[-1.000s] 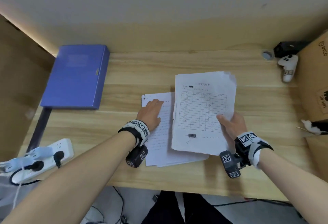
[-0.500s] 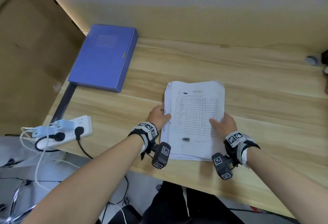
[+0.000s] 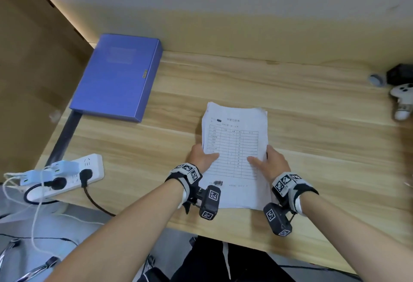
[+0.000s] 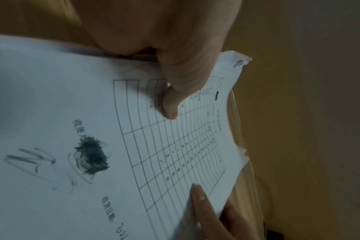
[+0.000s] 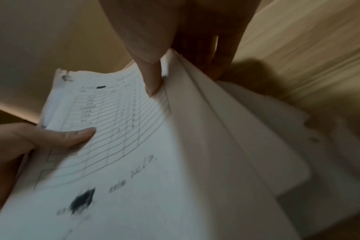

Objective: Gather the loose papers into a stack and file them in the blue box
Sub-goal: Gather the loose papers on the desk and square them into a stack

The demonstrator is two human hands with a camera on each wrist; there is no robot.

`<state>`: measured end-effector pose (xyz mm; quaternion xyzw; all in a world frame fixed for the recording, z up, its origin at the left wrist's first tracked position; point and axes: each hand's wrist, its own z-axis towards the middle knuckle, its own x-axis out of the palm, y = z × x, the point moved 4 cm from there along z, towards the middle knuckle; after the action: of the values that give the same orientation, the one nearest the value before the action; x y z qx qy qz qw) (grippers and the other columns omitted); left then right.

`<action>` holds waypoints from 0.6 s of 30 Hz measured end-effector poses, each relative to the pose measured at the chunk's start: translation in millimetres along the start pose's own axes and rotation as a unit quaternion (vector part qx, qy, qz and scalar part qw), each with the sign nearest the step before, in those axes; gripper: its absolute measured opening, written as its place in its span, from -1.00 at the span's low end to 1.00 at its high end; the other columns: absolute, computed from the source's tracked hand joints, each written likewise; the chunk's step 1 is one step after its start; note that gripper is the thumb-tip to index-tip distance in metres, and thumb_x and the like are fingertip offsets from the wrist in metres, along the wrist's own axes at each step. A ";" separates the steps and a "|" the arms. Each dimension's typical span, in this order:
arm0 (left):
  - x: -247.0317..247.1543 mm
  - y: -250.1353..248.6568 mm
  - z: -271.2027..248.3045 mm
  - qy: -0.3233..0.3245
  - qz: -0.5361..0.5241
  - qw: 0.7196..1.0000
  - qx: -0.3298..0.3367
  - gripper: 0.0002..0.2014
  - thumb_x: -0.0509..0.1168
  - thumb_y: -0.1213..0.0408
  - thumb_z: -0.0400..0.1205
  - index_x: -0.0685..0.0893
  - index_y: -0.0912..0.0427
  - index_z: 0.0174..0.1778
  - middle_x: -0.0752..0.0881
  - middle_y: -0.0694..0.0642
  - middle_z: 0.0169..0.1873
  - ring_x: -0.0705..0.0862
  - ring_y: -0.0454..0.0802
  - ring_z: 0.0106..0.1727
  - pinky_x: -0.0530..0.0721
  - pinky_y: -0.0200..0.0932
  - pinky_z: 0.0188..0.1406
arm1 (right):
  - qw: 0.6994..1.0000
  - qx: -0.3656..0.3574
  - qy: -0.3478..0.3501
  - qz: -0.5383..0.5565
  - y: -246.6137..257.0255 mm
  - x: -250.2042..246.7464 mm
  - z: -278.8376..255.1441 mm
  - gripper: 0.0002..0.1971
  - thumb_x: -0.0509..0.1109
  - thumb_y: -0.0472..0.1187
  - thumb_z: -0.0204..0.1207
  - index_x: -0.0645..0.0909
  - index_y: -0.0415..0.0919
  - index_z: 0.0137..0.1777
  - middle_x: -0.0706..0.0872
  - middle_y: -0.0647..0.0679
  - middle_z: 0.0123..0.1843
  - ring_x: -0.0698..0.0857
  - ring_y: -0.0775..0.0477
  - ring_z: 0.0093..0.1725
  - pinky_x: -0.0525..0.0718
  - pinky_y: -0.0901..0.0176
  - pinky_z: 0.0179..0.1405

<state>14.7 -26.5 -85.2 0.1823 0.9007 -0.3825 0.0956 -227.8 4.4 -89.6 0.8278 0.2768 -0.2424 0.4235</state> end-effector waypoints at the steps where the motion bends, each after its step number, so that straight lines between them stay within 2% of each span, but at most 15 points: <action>1: -1.5 -2.9 -1.7 -0.001 -0.015 1.000 0.001 -0.71 0.48 0.26 0.50 0.73 0.07 0.14 0.81 0.11 0.17 0.78 0.14 0.16 0.72 0.17 0.26 | 0.999 0.007 -0.034 0.025 -2.2 -6.0 0.2 -0.51 0.49 0.20 0.34 0.52 -0.03 0.16 0.71 0.07 0.11 0.71 0.02 -0.03 0.71 0.00 -0.05; 3: -6.5 -12.9 -7.0 0.000 -0.051 0.999 0.016 -0.74 0.47 0.33 0.55 0.72 0.09 0.15 0.80 0.12 0.18 0.76 0.14 0.19 0.71 0.16 0.28 | 0.990 0.017 -0.085 0.113 -6.9 -16.6 1.2 -0.28 0.58 0.20 0.23 0.45 -0.07 0.33 0.62 0.05 0.22 0.67 0.05 0.05 0.71 0.03 0.09; 5: -15.4 -27.4 -14.1 0.013 -0.079 0.996 0.039 -0.70 0.43 0.42 0.59 0.70 0.20 0.25 0.77 0.13 0.18 0.74 0.12 0.21 0.69 0.06 0.26 | 0.976 0.024 -0.065 0.204 -1.4 -24.2 2.8 -0.05 0.66 0.14 0.23 0.30 -0.18 0.54 0.53 0.03 0.33 0.61 -0.02 0.22 0.63 0.02 0.27; 6: -20.7 -36.7 -18.6 0.021 -0.088 0.995 0.050 -0.68 0.42 0.44 0.60 0.69 0.24 0.29 0.77 0.12 0.16 0.74 0.11 0.19 0.70 0.00 0.20 | 0.970 0.025 -0.040 0.239 5.3 -28.5 3.5 -0.02 0.68 0.11 0.23 0.28 -0.21 0.57 0.54 0.02 0.35 0.60 -0.04 0.27 0.61 0.01 0.31; 8: -31.1 -55.2 -24.8 0.030 -0.095 0.992 0.074 -0.66 0.43 0.42 0.60 0.68 0.27 0.30 0.78 0.11 0.13 0.76 0.10 0.18 0.72 -0.07 0.09 | 0.960 -0.001 0.012 0.281 24.7 -40.9 4.7 -0.13 0.68 0.08 0.25 0.43 -0.23 0.51 0.67 0.01 0.32 0.68 -0.07 0.29 0.67 0.05 0.23; 10: -41.4 -78.4 -30.4 0.033 -0.096 0.989 0.104 -0.65 0.46 0.40 0.58 0.68 0.27 0.30 0.80 0.07 0.08 0.78 0.04 0.13 0.74 -0.21 -0.05 | 0.949 -0.031 0.050 0.310 49.1 -59.2 4.1 -0.44 0.66 -0.07 0.32 0.64 -0.18 0.32 0.80 0.00 0.20 0.76 -0.08 0.25 0.72 0.15 0.15; 12: -53.2 -107.0 -38.9 0.034 -0.092 0.985 0.143 -0.71 0.47 0.41 0.58 0.70 0.24 0.22 0.79 -0.02 -0.04 0.78 -0.09 0.01 0.73 -0.37 -0.22 | 0.938 -0.042 0.047 0.341 69.5 -80.4 3.9 -0.58 0.68 -0.18 0.30 0.73 -0.14 0.17 0.84 -0.03 0.12 0.79 -0.10 0.18 0.72 -0.02 0.22; 13: -58.6 -121.3 -43.7 0.039 -0.094 0.981 0.163 -0.74 0.48 0.41 0.56 0.71 0.19 0.16 0.78 -0.05 -0.07 0.78 -0.12 -0.02 0.74 -0.38 -0.22 | 0.932 -0.050 0.032 0.357 79.0 -91.9 3.5 -0.57 0.70 -0.19 0.25 0.75 -0.16 0.14 0.85 -0.06 0.11 0.80 -0.13 0.16 0.71 -0.10 0.25; 15: -69.2 -147.0 -50.8 0.049 -0.105 0.974 0.195 -0.78 0.53 0.38 0.52 0.73 0.11 0.05 0.81 -0.04 -0.06 0.81 -0.11 -0.01 0.80 -0.22 -0.05 | 0.921 -0.072 -0.001 0.383 98.3 -114.5 -1.7 -0.50 0.72 -0.18 0.17 0.75 -0.22 0.14 0.86 -0.09 0.09 0.81 -0.16 0.13 0.73 -0.13 0.20; 16: -74.0 -157.7 -53.9 0.052 -0.112 0.970 0.210 -0.77 0.55 0.38 0.50 0.73 0.07 0.01 0.82 -0.02 -0.06 0.82 -0.12 -0.01 0.81 -0.16 0.02 | 0.917 -0.085 -0.009 0.389 107.5 -124.4 -6.0 -0.50 0.72 -0.19 0.17 0.75 -0.25 0.15 0.86 -0.09 0.09 0.82 -0.14 0.11 0.75 -0.09 0.12; 18: -81.8 -174.6 -58.2 0.060 -0.123 0.961 0.240 -0.72 0.58 0.39 0.45 0.76 0.07 0.03 0.85 0.02 0.00 0.84 -0.10 0.02 0.79 -0.12 0.10 | 0.910 -0.119 -0.018 0.397 124.2 -141.3 -17.5 -0.57 0.67 -0.31 0.25 0.75 -0.27 0.15 0.87 -0.08 0.04 0.84 -0.03 0.01 0.76 0.13 -0.12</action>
<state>17.6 -117.1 94.7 0.1107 0.8018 -0.5848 -0.0529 -245.5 -77.4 79.9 0.8085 -0.0561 -0.0344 0.5849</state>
